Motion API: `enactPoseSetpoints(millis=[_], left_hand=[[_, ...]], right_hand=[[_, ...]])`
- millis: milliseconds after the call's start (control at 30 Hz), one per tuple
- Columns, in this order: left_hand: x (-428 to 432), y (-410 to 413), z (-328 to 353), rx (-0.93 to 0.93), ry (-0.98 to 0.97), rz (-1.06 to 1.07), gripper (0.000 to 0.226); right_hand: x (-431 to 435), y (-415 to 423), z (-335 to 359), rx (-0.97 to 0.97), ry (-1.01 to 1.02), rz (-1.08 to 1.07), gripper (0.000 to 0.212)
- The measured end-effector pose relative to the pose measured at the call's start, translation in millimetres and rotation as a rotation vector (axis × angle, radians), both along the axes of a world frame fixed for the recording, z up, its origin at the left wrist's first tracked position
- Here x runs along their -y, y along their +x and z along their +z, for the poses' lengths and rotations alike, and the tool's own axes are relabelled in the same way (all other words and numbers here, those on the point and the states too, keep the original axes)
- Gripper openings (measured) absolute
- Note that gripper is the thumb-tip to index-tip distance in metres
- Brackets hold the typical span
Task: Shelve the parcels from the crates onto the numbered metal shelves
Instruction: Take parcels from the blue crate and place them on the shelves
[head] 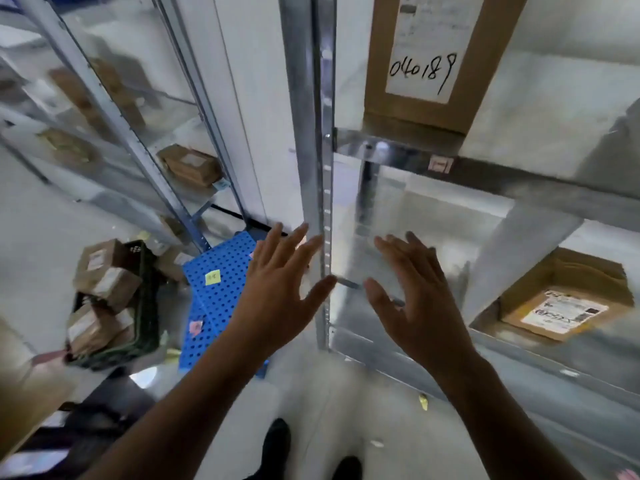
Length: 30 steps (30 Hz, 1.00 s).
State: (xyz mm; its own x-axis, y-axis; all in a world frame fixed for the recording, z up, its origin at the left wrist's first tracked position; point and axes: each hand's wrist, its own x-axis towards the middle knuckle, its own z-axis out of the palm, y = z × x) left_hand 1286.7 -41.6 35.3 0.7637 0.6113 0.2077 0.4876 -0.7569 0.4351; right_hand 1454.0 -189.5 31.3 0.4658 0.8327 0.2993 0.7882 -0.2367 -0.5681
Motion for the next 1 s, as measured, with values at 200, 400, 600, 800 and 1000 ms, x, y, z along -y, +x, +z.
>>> enactPoseSetpoints(millis=[200, 400, 600, 800, 1000], left_hand=[[17, -90, -37, -0.133, -0.102, 0.231, 0.081], [20, -210, -45, -0.147, -0.101, 0.455, 0.068], [32, -374, -40, -0.101, -0.042, 0.712, 0.07], [60, -542, -39, -0.048, -0.081, 0.999, 0.067], [83, -653, -36, 0.009, -0.12, 1.177, 0.068]], right_hand=[[-31, -75, -33, -0.034, -0.22, 0.218, 0.07], [-68, -170, -38, 0.087, -0.275, 0.41, 0.074], [-107, -319, -28, 0.097, -0.241, 0.617, 0.069], [-124, -477, -31, 0.092, -0.244, 0.824, 0.07], [-137, -595, -30, 0.082, -0.234, 1.0, 0.073]])
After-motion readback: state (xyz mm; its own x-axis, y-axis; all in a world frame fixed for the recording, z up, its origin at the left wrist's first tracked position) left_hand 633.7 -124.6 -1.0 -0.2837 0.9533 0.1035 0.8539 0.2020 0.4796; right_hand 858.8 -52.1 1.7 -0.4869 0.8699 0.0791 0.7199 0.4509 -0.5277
